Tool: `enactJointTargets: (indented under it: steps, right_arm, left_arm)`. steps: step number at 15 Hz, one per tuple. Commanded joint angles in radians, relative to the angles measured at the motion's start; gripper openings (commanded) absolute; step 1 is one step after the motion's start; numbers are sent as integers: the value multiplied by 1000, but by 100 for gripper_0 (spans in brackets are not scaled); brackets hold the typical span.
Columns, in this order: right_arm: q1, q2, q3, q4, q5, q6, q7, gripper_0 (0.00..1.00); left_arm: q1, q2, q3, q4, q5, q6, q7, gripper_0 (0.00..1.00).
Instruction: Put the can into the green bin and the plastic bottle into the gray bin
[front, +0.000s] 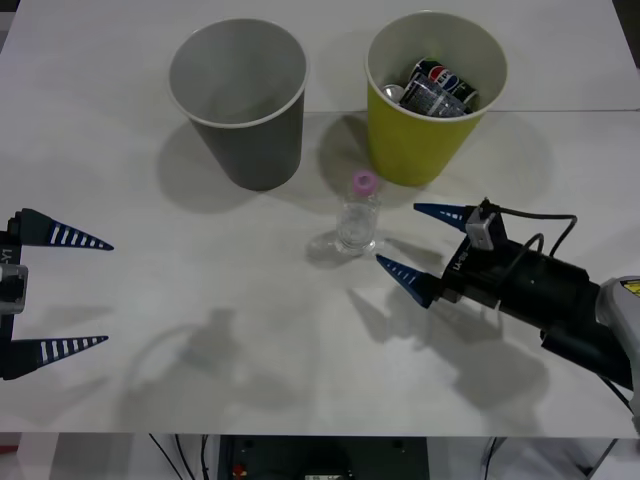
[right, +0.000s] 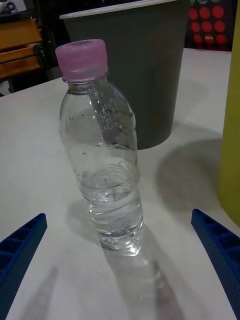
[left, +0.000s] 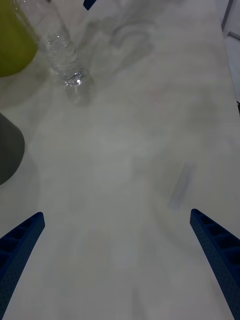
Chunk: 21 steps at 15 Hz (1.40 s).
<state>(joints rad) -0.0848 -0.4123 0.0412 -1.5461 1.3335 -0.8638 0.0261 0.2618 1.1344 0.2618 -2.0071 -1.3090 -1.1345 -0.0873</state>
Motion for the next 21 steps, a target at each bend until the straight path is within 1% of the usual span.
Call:
enactJointTargets:
  steps: [1, 4, 9, 12, 15, 16, 17, 18, 21]
  right_arm:
    - [-20, 1, 57, 0, 0, 78, 0, 100]
    - [-46, 3, 132, 0, 1, 181, -5, 100]
    - [-90, 1, 227, 4, 1, 310, -12, 100]
    - [-136, 12, 243, 67, 3, 312, -5, 100]
    - [-145, 23, 243, 75, 1, 312, -2, 100]
    - [-147, 23, 243, 75, 3, 312, -2, 83]
    - [-147, 23, 244, 75, 1, 312, -5, 34]
    - [-145, 23, 243, 75, 3, 312, -9, 1]
    - [-147, 23, 243, 75, 3, 312, -12, 0]
  left_arm:
    - [0, 0, 0, 0, 0, 0, 0, 100]
    - [0, 0, 0, 0, 0, 0, 0, 100]
    - [0, 0, 0, 0, 0, 0, 0, 100]
    - [0, 0, 0, 0, 0, 0, 0, 100]
    - [0, 0, 0, 0, 0, 0, 0, 100]
    - [0, 0, 0, 0, 0, 0, 0, 100]
    - [0, 0, 0, 0, 0, 0, 0, 100]
    - [0, 0, 0, 0, 0, 0, 0, 100]
    - [0, 0, 0, 0, 0, 0, 0, 100]
